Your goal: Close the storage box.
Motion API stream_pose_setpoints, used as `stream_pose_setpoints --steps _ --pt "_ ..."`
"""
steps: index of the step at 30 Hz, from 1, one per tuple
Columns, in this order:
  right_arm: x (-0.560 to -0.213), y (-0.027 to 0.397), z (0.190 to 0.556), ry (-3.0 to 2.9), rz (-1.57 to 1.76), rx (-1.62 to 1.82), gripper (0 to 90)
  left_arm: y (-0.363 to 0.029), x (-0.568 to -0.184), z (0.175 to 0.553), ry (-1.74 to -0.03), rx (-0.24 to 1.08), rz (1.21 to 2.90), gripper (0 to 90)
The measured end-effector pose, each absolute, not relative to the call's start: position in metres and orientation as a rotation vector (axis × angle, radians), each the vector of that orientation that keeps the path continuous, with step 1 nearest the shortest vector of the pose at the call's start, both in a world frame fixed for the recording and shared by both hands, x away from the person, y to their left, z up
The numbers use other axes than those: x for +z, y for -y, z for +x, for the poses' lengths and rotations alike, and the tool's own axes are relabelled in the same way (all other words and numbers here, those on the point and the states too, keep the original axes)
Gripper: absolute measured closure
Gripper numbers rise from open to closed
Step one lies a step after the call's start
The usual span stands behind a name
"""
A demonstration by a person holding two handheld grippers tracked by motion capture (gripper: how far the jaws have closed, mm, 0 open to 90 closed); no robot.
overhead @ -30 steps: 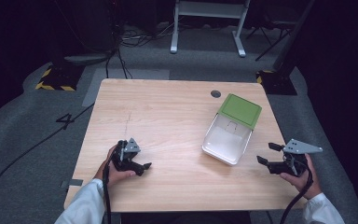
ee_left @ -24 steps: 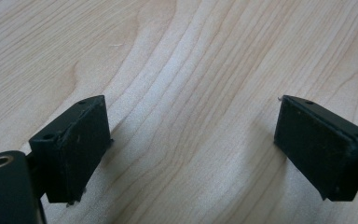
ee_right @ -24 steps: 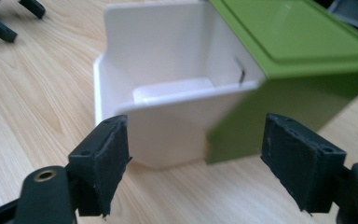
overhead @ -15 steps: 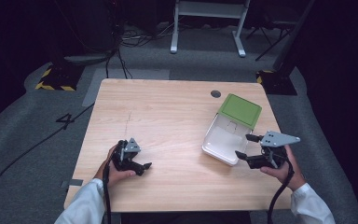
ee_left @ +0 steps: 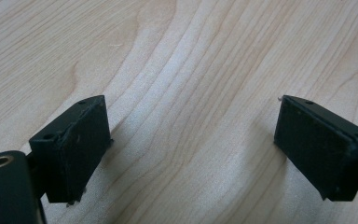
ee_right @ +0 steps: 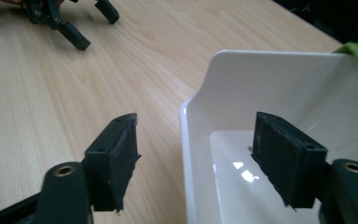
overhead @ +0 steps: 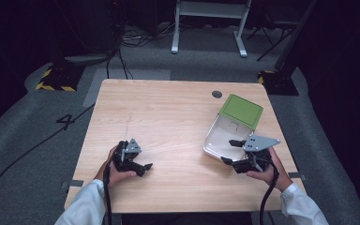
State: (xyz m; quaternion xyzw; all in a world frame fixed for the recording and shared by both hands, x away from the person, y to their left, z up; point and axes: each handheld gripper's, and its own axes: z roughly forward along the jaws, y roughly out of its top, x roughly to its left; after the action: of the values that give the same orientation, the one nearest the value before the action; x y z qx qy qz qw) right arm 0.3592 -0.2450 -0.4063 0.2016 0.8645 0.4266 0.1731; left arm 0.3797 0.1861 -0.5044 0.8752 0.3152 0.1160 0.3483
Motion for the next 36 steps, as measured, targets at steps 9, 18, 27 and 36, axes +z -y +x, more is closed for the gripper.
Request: stream_pose_setpoints --steps 9,18,27,36 --pt "-0.431 0.235 0.353 -2.545 0.551 1.138 36.0 -0.186 -0.504 0.380 -0.817 0.302 2.270 10.7" --pt "-0.447 0.234 0.356 -2.510 0.564 1.029 43.6 -0.186 -0.504 0.380 -0.818 0.300 2.270 10.7" --pt "-0.449 0.227 0.349 -2.532 0.524 1.057 49.6 -0.186 -0.504 0.380 -0.817 0.302 2.270 10.7" --pt "-0.459 0.220 0.365 -2.525 0.590 0.946 64.1 -0.186 -0.504 0.380 -0.816 0.301 2.270 10.7"
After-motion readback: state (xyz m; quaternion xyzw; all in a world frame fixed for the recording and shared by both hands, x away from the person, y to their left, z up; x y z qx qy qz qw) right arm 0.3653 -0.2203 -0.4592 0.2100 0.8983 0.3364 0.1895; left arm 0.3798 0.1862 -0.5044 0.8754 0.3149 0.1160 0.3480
